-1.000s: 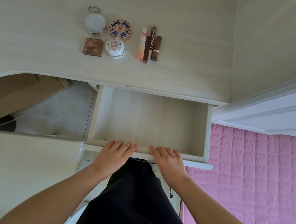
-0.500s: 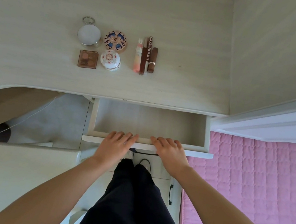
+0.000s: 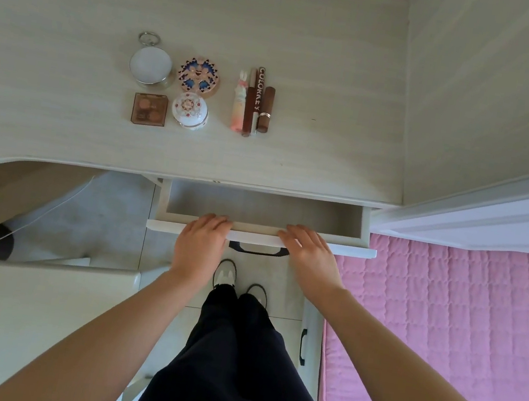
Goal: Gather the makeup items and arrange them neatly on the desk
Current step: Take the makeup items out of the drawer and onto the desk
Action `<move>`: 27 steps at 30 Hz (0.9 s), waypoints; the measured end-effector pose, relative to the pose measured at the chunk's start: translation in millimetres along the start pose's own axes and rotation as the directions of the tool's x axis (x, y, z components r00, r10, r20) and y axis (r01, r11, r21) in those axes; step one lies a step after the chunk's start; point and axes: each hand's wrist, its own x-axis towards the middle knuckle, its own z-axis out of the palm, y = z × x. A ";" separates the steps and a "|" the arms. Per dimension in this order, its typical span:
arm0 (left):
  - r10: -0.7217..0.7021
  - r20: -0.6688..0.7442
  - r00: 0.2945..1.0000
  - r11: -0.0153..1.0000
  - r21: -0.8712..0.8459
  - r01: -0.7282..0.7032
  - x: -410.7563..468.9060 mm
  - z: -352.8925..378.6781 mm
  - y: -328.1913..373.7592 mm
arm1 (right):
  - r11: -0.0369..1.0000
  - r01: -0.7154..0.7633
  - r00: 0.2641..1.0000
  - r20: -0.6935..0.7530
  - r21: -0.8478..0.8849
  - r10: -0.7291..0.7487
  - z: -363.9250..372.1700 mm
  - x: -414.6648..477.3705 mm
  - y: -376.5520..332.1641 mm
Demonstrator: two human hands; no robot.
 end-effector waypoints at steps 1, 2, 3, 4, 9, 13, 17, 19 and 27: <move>-0.023 -0.015 1.000 0.999 -0.031 0.023 -2.8 -1.0 3.1 | 1.000 0.004 1.000 -0.009 0.017 -0.004 -1.6 -4.3 0.6; -0.042 -0.036 0.998 0.997 -0.065 0.039 -6.1 -2.5 6.3 | 0.999 0.000 1.000 -0.019 0.040 0.001 -3.1 -9.0 1.2; -0.056 -0.056 0.997 0.994 -0.101 0.050 -10.3 -4.4 9.9 | 0.998 -0.012 0.999 -0.035 0.069 0.015 -4.3 -14.1 1.7; -0.065 -0.076 0.995 0.989 -0.138 0.054 -15.6 -6.1 13.5 | 0.994 -0.029 0.998 -0.056 0.101 0.035 -5.9 -19.6 1.8; -0.348 -0.087 0.933 0.863 -0.418 0.283 -39.0 -9.6 28.0 | 0.925 -0.170 0.980 -0.037 0.340 0.193 -10.5 -49.7 -5.3; -0.674 0.197 0.712 0.385 -0.730 0.565 -32.6 -9.8 31.0 | 0.726 -0.470 0.874 0.147 0.502 0.464 -7.1 -54.9 -11.0; -0.665 0.621 0.415 -0.254 -0.711 0.656 -15.6 -12.8 21.1 | 0.344 -0.760 0.589 0.360 0.551 0.724 -10.4 -32.3 -4.2; -0.559 0.754 0.344 -0.490 -0.635 0.597 -6.6 -19.3 15.5 | -0.125 -0.735 0.365 0.544 0.667 0.756 -12.3 -18.6 -0.8; -0.487 0.812 0.322 -0.738 -0.580 0.346 19.8 -29.8 3.3 | -0.750 -0.259 0.181 0.794 0.608 0.581 -4.7 16.7 22.5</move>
